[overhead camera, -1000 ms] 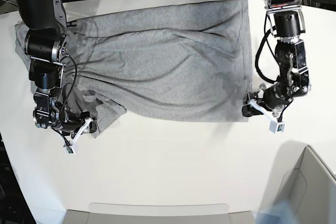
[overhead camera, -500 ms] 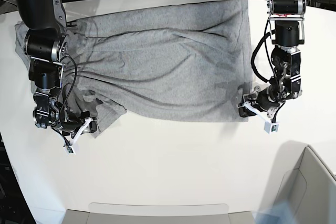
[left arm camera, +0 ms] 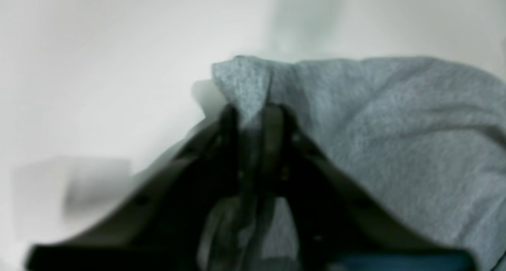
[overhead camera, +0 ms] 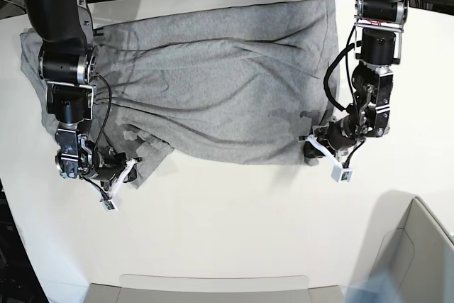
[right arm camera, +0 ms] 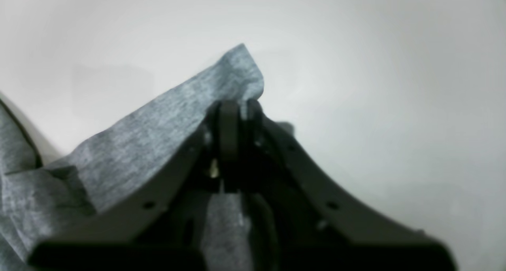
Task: Fold the T-shirt properly
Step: 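Grasp the shirt's side edges with both grippers, then lift and fold the grasped edge over the shirt with both grippers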
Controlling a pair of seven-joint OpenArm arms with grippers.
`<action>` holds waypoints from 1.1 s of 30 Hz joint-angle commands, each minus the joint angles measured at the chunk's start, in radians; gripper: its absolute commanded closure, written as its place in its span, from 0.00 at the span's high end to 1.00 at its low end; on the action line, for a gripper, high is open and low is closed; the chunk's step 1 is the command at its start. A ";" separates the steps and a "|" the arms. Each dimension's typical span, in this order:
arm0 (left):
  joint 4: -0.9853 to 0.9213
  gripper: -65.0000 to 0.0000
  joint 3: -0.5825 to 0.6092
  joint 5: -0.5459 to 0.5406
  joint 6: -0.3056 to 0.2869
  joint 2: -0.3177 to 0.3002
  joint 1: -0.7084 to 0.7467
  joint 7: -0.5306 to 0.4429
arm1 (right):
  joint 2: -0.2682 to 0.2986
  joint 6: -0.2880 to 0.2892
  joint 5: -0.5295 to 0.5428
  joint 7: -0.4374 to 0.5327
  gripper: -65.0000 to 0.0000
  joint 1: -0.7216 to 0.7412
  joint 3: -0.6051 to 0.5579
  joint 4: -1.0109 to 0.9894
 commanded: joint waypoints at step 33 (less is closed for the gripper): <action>0.196 0.00 -0.216 0.020 0.007 -0.046 0.035 0.039 | 0.018 -0.044 0.055 0.172 0.00 0.168 0.002 0.072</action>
